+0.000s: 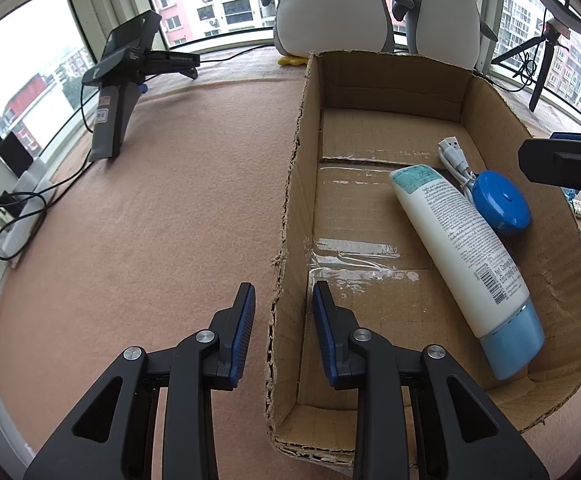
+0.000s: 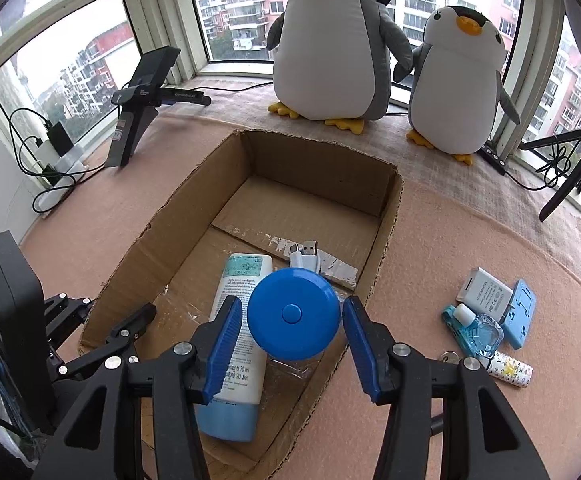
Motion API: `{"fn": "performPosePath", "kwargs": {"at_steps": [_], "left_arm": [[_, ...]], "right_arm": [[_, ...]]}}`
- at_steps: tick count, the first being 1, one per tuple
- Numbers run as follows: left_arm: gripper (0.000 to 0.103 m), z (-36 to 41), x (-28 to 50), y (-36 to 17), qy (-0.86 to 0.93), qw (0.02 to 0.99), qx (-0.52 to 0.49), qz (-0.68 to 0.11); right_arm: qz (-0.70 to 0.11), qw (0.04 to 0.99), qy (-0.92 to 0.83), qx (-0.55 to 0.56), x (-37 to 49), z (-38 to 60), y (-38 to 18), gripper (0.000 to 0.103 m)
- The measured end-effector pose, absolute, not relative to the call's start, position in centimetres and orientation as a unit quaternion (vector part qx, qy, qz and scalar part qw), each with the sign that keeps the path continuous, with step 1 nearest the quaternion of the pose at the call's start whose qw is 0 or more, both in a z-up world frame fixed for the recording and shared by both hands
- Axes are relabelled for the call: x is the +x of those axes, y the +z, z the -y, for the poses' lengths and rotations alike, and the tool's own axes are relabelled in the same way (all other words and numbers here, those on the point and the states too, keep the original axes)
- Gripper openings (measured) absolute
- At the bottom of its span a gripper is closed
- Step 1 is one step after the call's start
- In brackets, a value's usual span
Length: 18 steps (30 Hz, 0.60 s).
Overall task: Organize rigid objects
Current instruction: 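Place the blue tape measure into the box and open the right tool, then move the right tool to the black cylinder and close on it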
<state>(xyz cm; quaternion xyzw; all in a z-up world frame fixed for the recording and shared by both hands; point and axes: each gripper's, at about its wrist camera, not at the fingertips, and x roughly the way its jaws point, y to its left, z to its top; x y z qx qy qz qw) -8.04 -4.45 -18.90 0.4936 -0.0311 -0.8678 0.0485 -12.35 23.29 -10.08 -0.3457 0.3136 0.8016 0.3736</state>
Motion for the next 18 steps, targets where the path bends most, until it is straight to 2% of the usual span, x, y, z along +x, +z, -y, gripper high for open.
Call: {"fn": "performPosePath", "kwargs": {"at_steps": [2,18], "left_arm": [[0.027,4.5,-8.1,-19.0,-0.868,0.049,0.494,0.03],[0.027,4.6,-8.1,-19.0,-0.868,0.049,0.493,0.031]], "right_arm": [[-0.311,0.375,0.804,-0.341,-12.3,-23.2,-9.8,0.059],[-0.344,0.396,0.79,-0.317,-9.3,-22.8,-9.6,0.06]]}}
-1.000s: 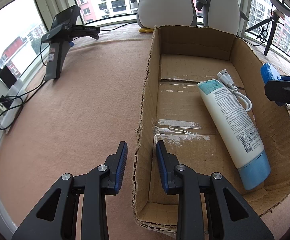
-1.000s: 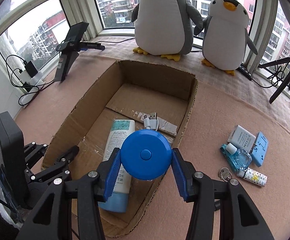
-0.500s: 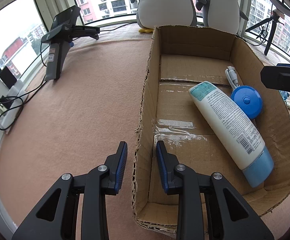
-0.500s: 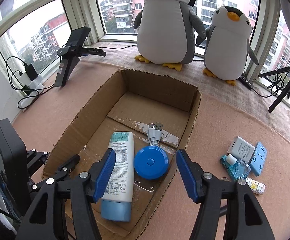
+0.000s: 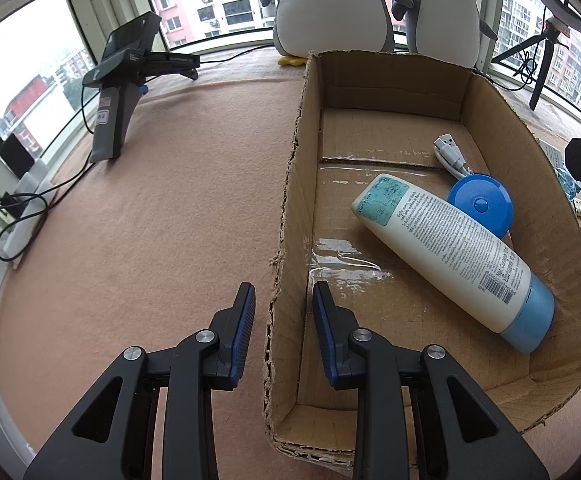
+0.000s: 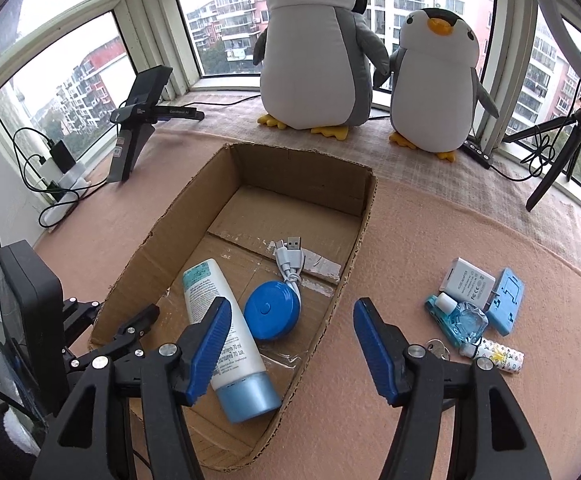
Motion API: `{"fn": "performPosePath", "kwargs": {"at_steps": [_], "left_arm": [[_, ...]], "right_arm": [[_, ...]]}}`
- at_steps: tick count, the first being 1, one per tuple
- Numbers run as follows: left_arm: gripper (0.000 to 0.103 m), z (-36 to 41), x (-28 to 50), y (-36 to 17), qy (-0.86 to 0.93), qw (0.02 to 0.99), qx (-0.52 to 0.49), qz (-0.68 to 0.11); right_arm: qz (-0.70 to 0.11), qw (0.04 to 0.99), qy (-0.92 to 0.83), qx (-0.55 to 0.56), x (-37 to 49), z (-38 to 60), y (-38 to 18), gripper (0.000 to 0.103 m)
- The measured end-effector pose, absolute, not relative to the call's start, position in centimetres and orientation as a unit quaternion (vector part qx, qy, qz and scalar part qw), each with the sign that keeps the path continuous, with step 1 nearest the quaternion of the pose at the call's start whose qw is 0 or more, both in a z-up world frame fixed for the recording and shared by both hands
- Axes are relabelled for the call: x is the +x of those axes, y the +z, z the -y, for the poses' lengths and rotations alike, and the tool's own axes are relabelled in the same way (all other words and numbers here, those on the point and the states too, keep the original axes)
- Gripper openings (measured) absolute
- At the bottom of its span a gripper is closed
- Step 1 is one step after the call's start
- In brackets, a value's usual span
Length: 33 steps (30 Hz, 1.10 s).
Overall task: Organize rigid objects
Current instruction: 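Move the right tool to the black cylinder and close on it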
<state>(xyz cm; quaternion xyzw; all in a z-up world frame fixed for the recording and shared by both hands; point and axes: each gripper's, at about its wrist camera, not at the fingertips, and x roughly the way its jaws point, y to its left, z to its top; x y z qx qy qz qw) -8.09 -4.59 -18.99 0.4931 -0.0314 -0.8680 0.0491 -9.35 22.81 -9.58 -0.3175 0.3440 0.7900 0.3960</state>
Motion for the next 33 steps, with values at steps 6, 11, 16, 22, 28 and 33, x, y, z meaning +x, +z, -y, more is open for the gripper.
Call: {"fn": "performPosePath", "kwargs": {"at_steps": [6,11,16,22,28,33], "left_arm": [[0.027,4.6,-8.1,-19.0,-0.868,0.049,0.493,0.031],[0.027,4.5,-8.2,-18.9,-0.868,0.049,0.493,0.031],[0.027,4.5,-8.2,-18.9,-0.868,0.049,0.493,0.029],[0.027,4.5,-8.2,-18.9,-0.868,0.049,0.493,0.029],[0.027,4.5,-8.2,-18.9,-0.868,0.049,0.493,0.029],[0.027,4.5,-8.2,-18.9,-0.868,0.049,0.493,0.029]], "right_arm": [[-0.376,0.421,0.768,-0.302,-6.2,-22.6,-9.9,0.059],[-0.421,0.463,0.727,-0.282,-2.6,-23.0,-11.0,0.059],[-0.485,0.483,0.678,-0.268,1.0,-23.8,-13.6,0.059],[-0.526,0.476,0.654,-0.263,2.7,-24.2,-16.0,0.059],[-0.56,0.464,0.636,-0.259,3.0,-24.4,-18.1,0.051],[-0.57,0.459,0.629,-0.262,2.7,-24.7,-18.9,0.043]]}}
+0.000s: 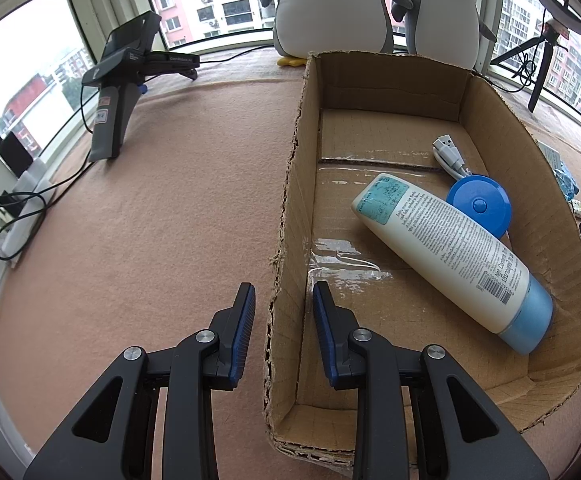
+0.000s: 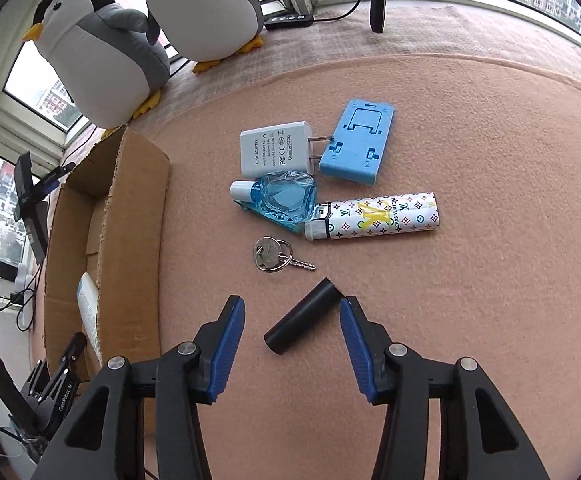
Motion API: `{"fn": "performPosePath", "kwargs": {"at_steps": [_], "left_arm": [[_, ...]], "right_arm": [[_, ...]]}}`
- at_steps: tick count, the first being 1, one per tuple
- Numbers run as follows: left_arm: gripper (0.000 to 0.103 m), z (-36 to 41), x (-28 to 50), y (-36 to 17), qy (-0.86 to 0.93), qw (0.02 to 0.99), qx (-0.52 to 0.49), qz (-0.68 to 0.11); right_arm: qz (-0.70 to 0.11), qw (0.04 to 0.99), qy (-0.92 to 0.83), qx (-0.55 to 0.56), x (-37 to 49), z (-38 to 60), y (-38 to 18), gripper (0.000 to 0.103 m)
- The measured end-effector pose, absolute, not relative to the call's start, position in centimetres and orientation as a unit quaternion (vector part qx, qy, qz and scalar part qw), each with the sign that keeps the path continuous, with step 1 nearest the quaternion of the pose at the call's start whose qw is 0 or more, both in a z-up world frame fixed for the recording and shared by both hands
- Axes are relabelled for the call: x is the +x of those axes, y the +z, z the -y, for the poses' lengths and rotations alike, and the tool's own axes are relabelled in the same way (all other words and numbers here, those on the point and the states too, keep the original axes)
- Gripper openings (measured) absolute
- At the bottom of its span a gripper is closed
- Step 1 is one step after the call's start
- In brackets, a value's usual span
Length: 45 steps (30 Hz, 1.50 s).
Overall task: Organize rigid objects
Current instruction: 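Move the right tool to the black cylinder and close on it, then carry the black cylinder into the box and open the right tool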
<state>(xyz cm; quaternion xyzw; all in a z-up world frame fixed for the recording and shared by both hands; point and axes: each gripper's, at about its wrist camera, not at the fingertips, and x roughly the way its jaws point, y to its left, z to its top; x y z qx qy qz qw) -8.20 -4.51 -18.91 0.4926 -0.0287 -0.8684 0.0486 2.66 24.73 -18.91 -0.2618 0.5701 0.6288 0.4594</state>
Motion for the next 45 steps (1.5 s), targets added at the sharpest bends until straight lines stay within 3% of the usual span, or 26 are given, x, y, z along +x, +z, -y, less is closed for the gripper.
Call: {"fn": "performPosePath", "kwargs": {"at_steps": [12,22,31,45], "left_arm": [[0.027,4.5,-8.2,-18.9,-0.868,0.048,0.493,0.029],[0.027,4.5,-8.2,-18.9,-0.868,0.049,0.493,0.029],[0.027,4.3,-8.2,-19.0,-0.868,0.05,0.492,0.032],[0.027,4.1,-8.2,-19.0,-0.869,0.051,0.492,0.034]], "right_arm": [[-0.545,0.469,0.622,-0.308,1.0,-25.7,-19.8,0.035],[-0.51,0.474,0.631,-0.342,1.0,-25.5,-19.8,0.015],[-0.506,0.476,0.64,-0.327,1.4,-24.4,-19.3,0.015],[-0.455,0.465,0.709,-0.271,-2.4,-24.9,-12.0,0.015]]}}
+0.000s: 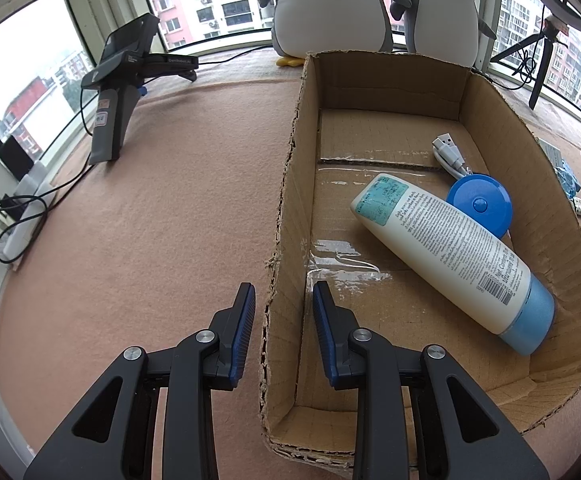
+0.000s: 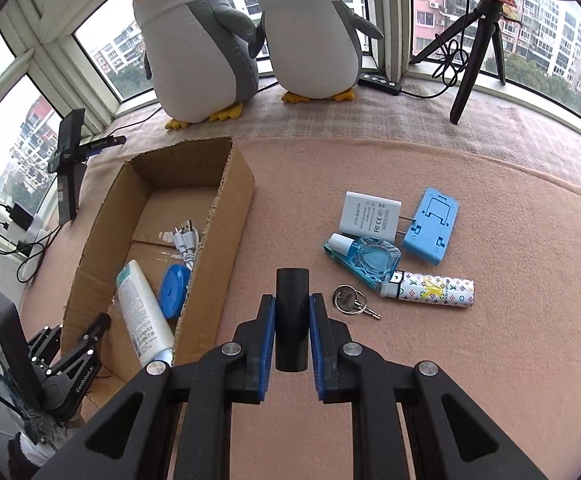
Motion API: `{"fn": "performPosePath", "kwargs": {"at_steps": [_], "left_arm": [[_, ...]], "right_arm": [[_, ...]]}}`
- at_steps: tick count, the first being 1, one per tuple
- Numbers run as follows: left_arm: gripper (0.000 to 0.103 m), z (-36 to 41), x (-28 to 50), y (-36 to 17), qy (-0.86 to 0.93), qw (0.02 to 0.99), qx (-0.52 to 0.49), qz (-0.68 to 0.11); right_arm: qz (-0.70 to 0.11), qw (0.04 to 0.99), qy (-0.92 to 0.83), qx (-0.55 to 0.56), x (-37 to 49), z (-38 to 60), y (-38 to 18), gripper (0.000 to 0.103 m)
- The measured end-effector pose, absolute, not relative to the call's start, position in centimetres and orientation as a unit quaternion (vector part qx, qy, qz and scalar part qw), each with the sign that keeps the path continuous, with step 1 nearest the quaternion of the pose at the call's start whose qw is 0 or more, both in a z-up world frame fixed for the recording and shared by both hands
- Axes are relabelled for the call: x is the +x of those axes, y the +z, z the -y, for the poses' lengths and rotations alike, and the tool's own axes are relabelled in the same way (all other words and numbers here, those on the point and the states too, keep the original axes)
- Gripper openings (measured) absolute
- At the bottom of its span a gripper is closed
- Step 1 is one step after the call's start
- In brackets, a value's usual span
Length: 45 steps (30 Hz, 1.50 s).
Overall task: Organize rigid objects
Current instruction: 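Carry the black cylinder into the box and open the right tool, then move the right tool down to the silver keys and grasp them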
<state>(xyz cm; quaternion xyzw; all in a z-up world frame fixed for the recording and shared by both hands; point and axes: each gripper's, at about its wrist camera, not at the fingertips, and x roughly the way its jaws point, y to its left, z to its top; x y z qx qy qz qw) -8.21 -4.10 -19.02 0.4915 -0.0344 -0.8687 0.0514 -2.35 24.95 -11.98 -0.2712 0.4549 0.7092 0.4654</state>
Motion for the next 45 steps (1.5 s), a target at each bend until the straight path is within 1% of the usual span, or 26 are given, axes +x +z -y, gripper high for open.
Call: {"fn": "performPosePath", "kwargs": {"at_steps": [8,16,31,33,34,35,39,41,45], "left_arm": [[0.027,4.1,-8.2,-19.0,-0.868,0.052,0.492,0.036],[0.027,4.1,-8.2,-19.0,-0.868,0.052,0.492,0.036],[0.027,4.1,-8.2,-19.0,-0.868,0.052,0.492,0.036],[0.027,4.1,-8.2,-19.0,-0.868,0.052,0.492,0.037],[0.027,4.2,-8.2,-19.0,-0.868,0.052,0.492,0.037],[0.027,4.2,-8.2,-19.0,-0.868,0.052,0.492,0.036],[0.027,4.2,-8.2,-19.0,-0.868,0.052,0.492,0.037],[0.027,4.2,-8.1,-19.0,-0.868,0.052,0.492,0.037],[0.027,4.2,-8.1,-19.0,-0.868,0.052,0.492,0.037]], "right_arm": [[-0.445,0.451,0.73,-0.257,-6.2,-26.8,-10.6,0.015],[-0.431,0.435,0.742,-0.273,-10.0,-29.1,-11.0,0.015],[-0.419,0.43,0.746,-0.287,-11.6,-30.7,-11.8,0.015],[-0.412,0.431,0.751,-0.284,-11.7,-30.5,-11.5,0.024],[-0.408,0.433,0.753,-0.28,-11.6,-30.4,-11.2,0.038],[-0.404,0.436,0.757,-0.273,-11.5,-30.3,-10.9,0.047],[-0.396,0.44,0.76,-0.268,-11.4,-30.2,-10.2,0.053],[-0.394,0.442,0.759,-0.27,-11.3,-30.1,-10.1,0.057],[-0.394,0.444,0.758,-0.27,-10.8,-29.8,-10.1,0.059]]}}
